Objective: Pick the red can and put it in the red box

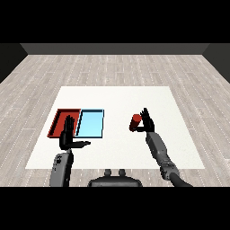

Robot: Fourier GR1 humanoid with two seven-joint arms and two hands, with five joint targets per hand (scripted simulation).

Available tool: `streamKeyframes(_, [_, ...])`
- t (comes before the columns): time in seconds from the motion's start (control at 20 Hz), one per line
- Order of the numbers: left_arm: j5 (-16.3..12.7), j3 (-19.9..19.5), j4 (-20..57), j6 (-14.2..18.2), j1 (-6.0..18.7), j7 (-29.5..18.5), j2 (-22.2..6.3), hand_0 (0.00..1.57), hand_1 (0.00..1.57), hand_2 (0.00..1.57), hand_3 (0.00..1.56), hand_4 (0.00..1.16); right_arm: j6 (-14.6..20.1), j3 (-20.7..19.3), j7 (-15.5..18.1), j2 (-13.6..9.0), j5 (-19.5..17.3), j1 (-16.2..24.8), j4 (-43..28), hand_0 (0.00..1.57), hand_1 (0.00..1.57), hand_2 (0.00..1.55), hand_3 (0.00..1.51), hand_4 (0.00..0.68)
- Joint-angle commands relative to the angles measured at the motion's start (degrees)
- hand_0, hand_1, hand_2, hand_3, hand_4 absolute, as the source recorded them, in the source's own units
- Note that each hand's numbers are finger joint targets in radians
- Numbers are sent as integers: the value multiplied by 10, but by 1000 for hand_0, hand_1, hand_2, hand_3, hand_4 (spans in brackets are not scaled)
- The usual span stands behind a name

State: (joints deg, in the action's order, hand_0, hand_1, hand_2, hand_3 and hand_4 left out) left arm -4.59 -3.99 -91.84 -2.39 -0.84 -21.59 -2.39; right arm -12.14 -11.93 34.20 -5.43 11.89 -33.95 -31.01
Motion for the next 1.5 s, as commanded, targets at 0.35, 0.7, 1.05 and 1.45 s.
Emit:
streamKeyframes(0.35, [-2,1,-6,-3,-12,-5,0,0,0,0,0,0,-1,-2,33,-12,-11,-47,72,0,0,0,0,0])
streamKeyframes(0.7, [-4,7,-33,-11,-38,-3,-1,0,0,0,0,0,48,-4,-7,15,0,-68,54,0,0,0,0,0])
streamKeyframes(1.05, [33,22,-22,25,-29,-21,20,0,0,0,0,0,25,-1,26,5,-8,-62,91,0,0,0,0,0])
streamKeyframes(1.45, [7,5,-17,16,4,16,7,0,0,0,0,0,26,1,-1,6,-6,-88,87,0,0,0,0,0])
